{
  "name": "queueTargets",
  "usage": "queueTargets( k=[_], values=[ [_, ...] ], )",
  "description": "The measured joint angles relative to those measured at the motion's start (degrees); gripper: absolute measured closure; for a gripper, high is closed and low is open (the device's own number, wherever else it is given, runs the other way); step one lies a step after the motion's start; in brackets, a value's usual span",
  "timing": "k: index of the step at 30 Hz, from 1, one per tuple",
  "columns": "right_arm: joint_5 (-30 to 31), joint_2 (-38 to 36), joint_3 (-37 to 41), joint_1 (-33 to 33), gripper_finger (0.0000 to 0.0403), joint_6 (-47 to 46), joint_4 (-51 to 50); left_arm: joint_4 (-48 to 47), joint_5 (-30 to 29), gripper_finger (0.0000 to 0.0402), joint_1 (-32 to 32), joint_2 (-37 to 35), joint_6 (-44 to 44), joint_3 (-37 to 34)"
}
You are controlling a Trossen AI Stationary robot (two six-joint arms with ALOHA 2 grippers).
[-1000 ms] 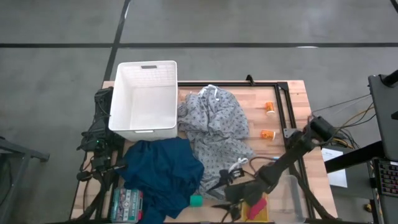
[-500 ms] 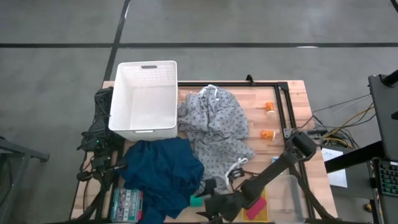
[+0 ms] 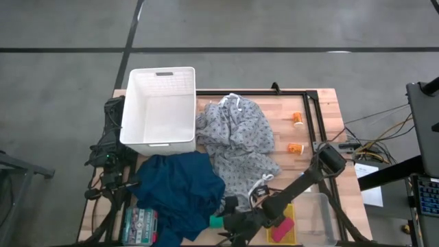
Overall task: Pick & Place Medicine items
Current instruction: Put the green bandage into the yellow bin
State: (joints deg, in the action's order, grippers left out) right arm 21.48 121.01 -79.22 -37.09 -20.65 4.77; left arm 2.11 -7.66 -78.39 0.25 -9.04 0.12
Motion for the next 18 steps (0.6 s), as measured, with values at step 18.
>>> queueTargets(
  k=[18],
  values=[
    [-3.51,3.39,-0.15,1.12,0.0115,-1.60,3.27,-0.02,0.00,0.0355,-0.02,0.00,0.00,0.00]
  ],
)
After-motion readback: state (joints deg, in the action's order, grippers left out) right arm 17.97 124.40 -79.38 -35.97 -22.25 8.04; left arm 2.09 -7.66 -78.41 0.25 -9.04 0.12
